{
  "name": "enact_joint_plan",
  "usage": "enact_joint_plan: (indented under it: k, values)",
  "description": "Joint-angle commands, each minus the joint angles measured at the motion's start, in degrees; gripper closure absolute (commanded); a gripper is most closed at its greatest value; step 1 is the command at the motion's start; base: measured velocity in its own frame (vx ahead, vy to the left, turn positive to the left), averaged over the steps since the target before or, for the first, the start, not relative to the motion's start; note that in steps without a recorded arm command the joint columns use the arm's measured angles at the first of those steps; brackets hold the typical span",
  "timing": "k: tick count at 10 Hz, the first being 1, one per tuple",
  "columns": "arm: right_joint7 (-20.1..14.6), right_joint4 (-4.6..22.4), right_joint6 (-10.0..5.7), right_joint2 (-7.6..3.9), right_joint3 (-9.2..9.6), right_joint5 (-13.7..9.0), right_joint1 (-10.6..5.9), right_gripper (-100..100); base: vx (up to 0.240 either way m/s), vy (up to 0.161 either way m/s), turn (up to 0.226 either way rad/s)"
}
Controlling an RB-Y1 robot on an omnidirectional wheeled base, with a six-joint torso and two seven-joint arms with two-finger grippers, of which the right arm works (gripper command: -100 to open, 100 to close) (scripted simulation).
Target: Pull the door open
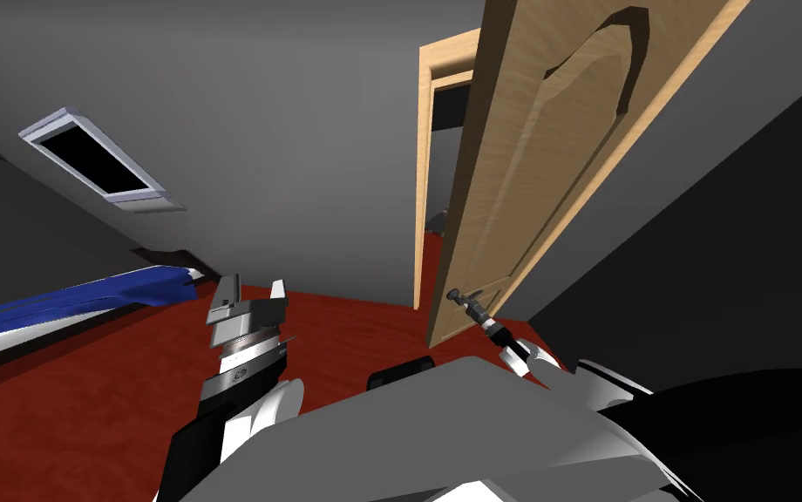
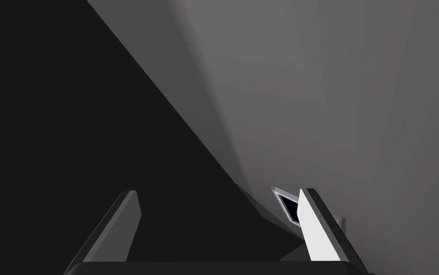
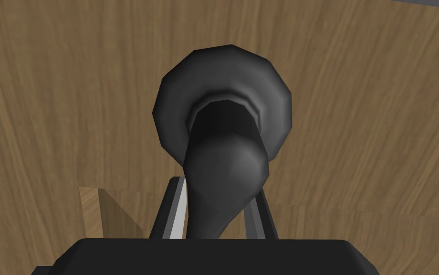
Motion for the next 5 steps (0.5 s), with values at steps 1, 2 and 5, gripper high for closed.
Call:
enact_joint_plan:
  k: [1, 2, 5]
  values:
    - [0.2, 0.07, 1.66, 1.0, -0.85, 1.4, -1.39, 100, -0.19, -0.079, 0.087]
    - [0.19, 0.34, 2.01, 1.33, -1.12, 1.84, -1.94, 100, -0.179, -0.079, 0.091]
    - [0.11, 1.68, 3.83, 3.03, -2.55, 4.07, -4.77, 100, -0.155, -0.074, 0.086]
